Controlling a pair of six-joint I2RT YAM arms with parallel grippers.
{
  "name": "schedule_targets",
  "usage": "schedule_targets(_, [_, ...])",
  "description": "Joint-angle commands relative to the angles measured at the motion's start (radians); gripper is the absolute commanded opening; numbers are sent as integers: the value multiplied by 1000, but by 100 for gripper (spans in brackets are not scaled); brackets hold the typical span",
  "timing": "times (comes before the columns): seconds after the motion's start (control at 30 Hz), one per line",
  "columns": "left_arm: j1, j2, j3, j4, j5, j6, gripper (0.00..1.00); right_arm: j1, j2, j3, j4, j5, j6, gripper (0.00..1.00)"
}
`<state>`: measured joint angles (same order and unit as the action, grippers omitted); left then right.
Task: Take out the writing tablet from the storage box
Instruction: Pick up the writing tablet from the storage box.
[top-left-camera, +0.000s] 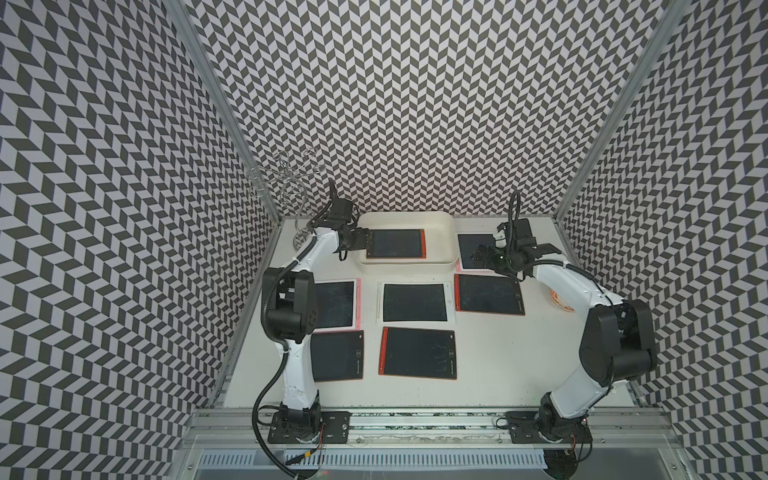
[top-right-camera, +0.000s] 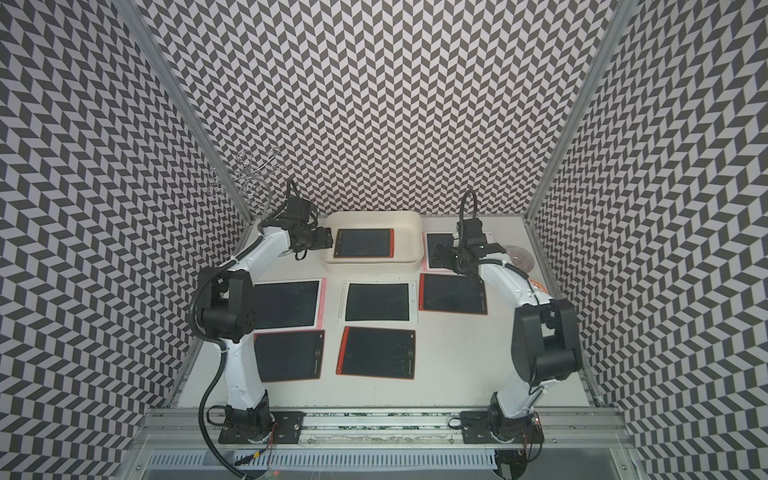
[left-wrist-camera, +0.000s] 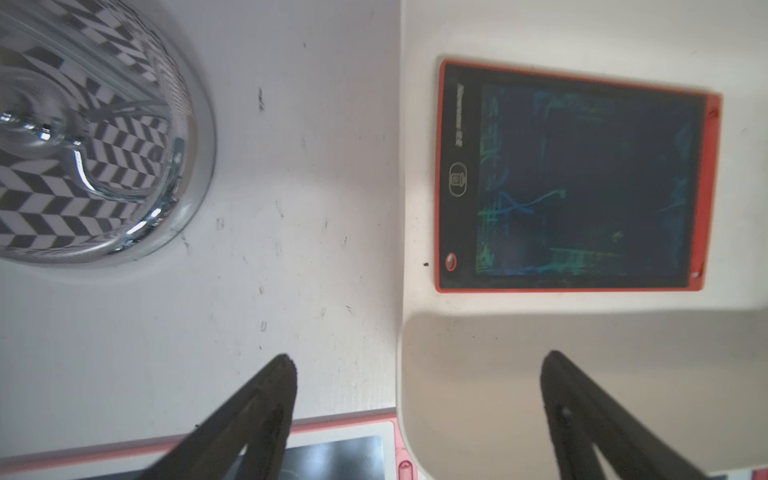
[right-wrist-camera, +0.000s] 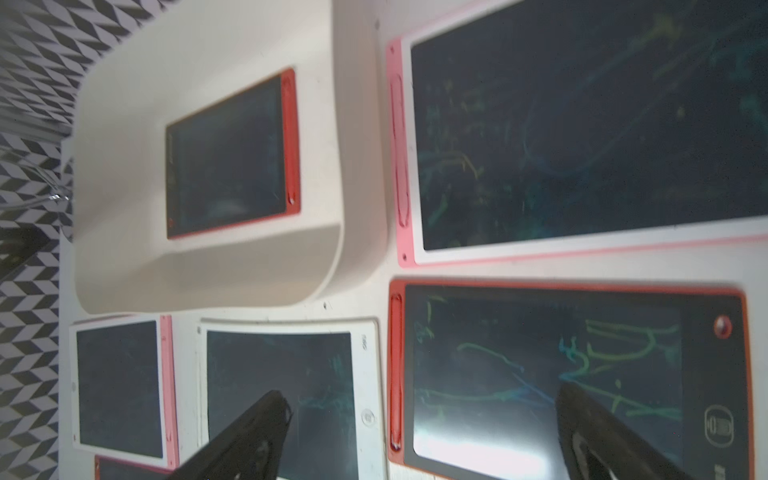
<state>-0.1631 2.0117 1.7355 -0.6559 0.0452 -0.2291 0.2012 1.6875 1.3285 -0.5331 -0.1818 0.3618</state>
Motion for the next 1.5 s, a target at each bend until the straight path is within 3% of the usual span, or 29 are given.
schedule_targets(0.0, [-7,-75,22,19,65,-34,99,21,69,115,71,54,7,100])
schedule_targets(0.2, [-48,-75,13,78,126,-59,99,61,260,334,57,75,-13,97])
schedule_targets(0.47, [-72,18,47,111,147,-82,99,132,460,532,33,195,-10,87])
schedule_targets(1.03, [-72,203,163,75,118,-50,99,153,582,592,59,294,-39,67])
schedule_targets(1.17, [-72,234,186,67,100,-48,99,154,601,597,73,291,-47,55])
schedule_targets(1.47, [-70,301,230,51,32,-34,99,153,618,615,75,292,-60,19])
